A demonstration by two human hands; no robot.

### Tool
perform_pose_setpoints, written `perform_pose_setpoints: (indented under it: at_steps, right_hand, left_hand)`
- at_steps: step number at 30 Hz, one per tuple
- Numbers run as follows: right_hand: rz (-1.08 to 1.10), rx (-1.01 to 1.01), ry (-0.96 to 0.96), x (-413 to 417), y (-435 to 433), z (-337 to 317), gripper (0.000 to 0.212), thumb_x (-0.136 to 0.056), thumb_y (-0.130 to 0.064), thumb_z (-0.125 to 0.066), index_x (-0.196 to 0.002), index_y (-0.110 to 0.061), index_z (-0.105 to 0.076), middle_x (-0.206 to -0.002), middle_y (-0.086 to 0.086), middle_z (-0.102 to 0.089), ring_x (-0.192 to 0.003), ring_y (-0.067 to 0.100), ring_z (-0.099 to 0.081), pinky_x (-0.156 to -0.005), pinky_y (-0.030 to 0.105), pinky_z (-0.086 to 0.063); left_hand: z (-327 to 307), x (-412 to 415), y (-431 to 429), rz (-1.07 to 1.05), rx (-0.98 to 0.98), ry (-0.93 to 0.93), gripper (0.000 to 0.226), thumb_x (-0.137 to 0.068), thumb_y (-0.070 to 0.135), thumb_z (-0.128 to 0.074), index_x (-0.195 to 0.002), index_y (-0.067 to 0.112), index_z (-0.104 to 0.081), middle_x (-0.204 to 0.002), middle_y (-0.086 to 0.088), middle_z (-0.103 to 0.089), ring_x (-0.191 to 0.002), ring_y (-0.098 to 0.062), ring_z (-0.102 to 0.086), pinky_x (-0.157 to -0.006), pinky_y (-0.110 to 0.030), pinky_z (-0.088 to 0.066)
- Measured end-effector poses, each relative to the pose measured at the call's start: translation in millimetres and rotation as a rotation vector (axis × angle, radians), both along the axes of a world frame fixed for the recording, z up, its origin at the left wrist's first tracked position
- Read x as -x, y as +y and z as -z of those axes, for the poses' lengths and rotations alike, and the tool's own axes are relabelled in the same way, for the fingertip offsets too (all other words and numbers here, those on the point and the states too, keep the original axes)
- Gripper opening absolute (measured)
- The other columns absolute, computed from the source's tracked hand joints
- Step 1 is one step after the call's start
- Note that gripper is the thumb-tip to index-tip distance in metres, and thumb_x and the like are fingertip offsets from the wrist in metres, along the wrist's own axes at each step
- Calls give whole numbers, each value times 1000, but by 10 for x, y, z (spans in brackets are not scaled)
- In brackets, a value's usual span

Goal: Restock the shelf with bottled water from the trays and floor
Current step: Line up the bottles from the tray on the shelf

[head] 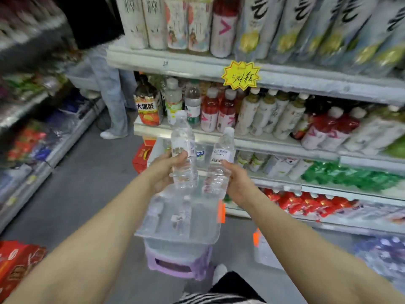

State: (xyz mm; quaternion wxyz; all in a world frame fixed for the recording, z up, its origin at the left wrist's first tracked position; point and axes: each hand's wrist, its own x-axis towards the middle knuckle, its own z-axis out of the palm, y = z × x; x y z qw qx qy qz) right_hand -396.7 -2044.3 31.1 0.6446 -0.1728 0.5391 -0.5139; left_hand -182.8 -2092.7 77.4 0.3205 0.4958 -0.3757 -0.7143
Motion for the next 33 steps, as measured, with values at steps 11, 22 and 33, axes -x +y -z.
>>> perform_pose_setpoints:
  at_steps: [11,22,33]
  right_hand:
    - [-42,418,-96,755,280,-1200,61,-80,-37,-78,-119,7,-63,-113,28,-67,-101,41,-67,-89,51,-57]
    - [71,723,199,2416,345,-2684,94,-56,-45,-97,-128,4,-61,-114,28,-68,-102,45,-68,-93,60,-55]
    - [123,941,258,3929,79,-3850,89,-59,-34,-97,-135,-4,-60,-122,18,-71,-112,37,-68,-101,56,-52]
  left_hand:
    - [-1257,942,115,105,340,206,62,-74,27,-77,-131,12,-58,-112,-5,-74,-102,-21,-69,-83,-43,-59]
    - [-2518,2562,329,45,564,446,60,-81,28,-68,-134,2,-57,-130,-22,-63,-118,-35,-61,-93,-50,-56]
    - [-2920,3904,371,-79,500,520,65,-90,59,-49,-127,8,-66,-114,-20,-70,-104,-36,-66,-98,-52,-50]
